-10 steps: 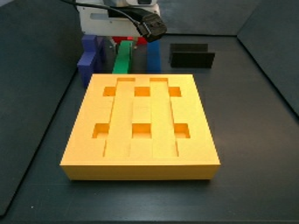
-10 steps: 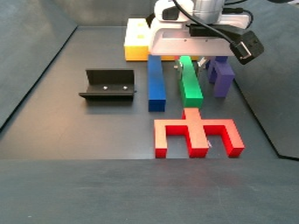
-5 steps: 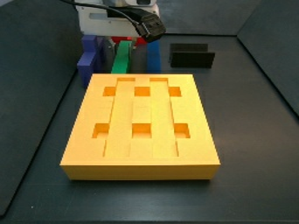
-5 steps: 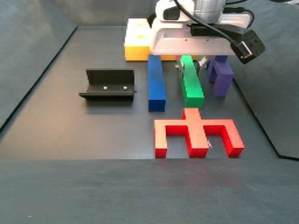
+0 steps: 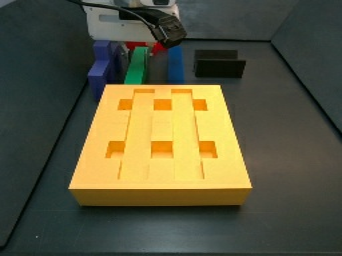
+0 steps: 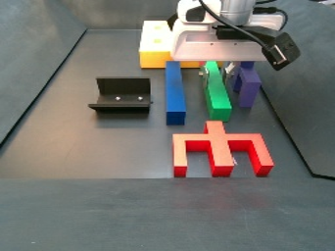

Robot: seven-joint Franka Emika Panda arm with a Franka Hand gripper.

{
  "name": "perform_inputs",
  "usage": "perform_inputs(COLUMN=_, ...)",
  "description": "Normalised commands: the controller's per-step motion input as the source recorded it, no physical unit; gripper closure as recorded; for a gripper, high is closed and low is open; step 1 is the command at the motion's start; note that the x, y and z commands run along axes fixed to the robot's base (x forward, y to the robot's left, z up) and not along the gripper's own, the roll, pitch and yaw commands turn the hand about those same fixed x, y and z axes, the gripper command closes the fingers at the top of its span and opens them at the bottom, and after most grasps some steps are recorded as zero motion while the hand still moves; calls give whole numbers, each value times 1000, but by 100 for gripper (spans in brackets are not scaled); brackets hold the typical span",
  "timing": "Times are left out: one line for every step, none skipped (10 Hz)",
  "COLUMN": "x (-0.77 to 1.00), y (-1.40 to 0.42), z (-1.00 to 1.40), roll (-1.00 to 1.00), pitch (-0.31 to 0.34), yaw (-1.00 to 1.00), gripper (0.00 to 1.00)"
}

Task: Pick up the green object. Move up. Move to above the board. Insert the green object.
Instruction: Pick up the green object, then move up.

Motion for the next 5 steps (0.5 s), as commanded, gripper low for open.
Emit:
perform_inputs(x=0, y=0, z=0, roll=0, pitch=0, yaw=0, gripper=100)
perform_inputs(x=0, y=0, z=0, roll=0, pitch=0, yaw=0, gripper=100)
perform_inputs(x=0, y=0, z=833, roll=0, pitch=0, yaw=0, gripper=100)
perform_inputs(x=-7, y=-77, z=847, roll=-9, pitch=4, yaw=-53, gripper=100)
perform_inputs(x=-49, y=-70, z=742, roll=-7, pitch=37, yaw=-56, gripper=100)
